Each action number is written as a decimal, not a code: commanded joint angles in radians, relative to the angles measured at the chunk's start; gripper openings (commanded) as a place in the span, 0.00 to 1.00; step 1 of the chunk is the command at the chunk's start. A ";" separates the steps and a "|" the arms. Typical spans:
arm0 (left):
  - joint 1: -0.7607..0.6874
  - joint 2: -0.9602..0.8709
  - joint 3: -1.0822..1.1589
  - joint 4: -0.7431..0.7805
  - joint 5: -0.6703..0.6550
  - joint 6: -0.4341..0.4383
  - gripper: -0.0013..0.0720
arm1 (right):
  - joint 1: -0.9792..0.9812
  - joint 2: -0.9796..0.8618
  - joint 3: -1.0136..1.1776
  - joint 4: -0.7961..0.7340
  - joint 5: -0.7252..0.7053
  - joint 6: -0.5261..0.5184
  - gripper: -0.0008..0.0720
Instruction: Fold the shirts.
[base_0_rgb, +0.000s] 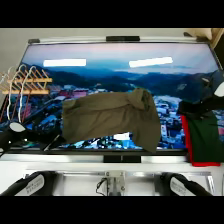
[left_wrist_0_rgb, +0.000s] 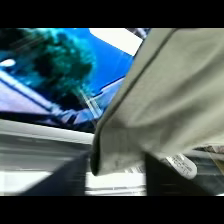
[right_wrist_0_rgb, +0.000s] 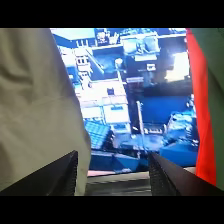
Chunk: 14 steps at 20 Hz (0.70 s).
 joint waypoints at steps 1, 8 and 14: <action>0.002 0.001 -0.019 -0.023 0.087 -0.026 0.33 | -0.003 0.000 -0.014 0.025 -0.005 -0.005 0.76; 0.002 0.024 -0.002 -0.023 0.078 0.023 0.06 | 0.003 -0.071 -0.219 0.196 -0.188 -0.129 0.77; 0.002 0.076 0.022 -0.023 0.077 0.034 0.06 | 0.071 -0.190 -0.219 0.271 -0.313 -0.227 0.77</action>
